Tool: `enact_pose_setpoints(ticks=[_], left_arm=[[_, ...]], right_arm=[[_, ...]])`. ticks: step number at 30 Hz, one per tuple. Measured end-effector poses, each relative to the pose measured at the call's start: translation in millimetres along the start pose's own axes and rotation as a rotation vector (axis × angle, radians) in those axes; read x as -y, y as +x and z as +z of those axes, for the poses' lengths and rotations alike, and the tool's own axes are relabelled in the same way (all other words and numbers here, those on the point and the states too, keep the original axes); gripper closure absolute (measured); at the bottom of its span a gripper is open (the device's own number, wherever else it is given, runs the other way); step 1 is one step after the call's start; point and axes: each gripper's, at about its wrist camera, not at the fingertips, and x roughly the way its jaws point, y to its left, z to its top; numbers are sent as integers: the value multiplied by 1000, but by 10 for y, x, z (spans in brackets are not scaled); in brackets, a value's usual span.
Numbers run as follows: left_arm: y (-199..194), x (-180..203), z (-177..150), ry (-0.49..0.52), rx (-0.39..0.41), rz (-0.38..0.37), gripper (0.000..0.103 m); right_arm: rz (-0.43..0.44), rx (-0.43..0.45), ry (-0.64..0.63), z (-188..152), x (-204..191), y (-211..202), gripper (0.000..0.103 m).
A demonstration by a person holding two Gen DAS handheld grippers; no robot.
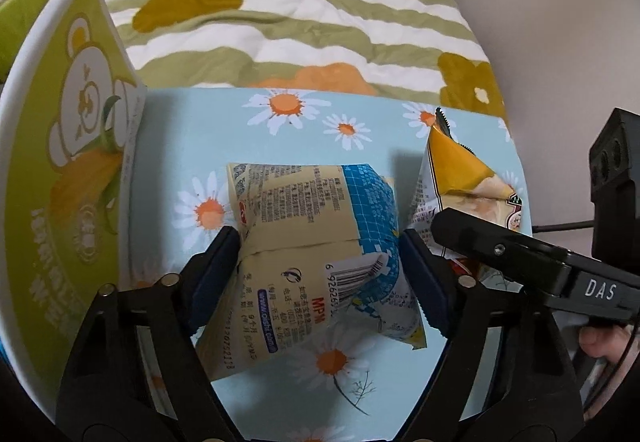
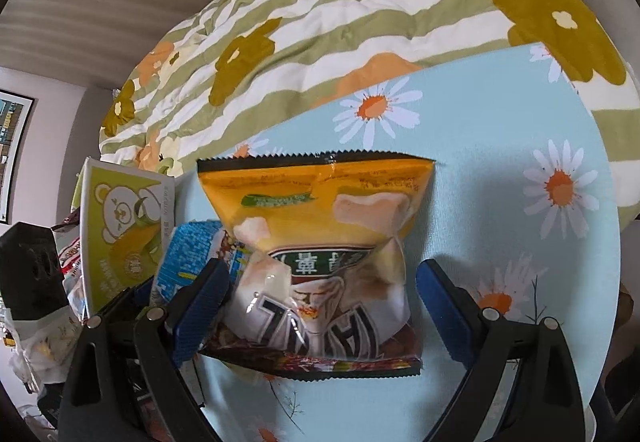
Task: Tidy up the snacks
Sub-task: 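Grasp the cream-blue bag with the left tool while the right tool grasps the orange-brown bag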
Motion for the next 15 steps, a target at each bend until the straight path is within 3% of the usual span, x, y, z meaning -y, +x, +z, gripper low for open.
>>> enact_pose_setpoints(ticks=[7, 11, 15], left_arm=[[-52, 4, -70, 6, 4, -35, 31], [-127, 29, -138, 26, 14, -5, 32], [-212, 38, -209, 34, 27, 9, 33]], right_arm=[[-14, -3, -15, 5, 35, -1, 10], [-16, 12, 6, -9, 116, -35, 10], [-11, 15, 7, -13, 164, -53, 20]])
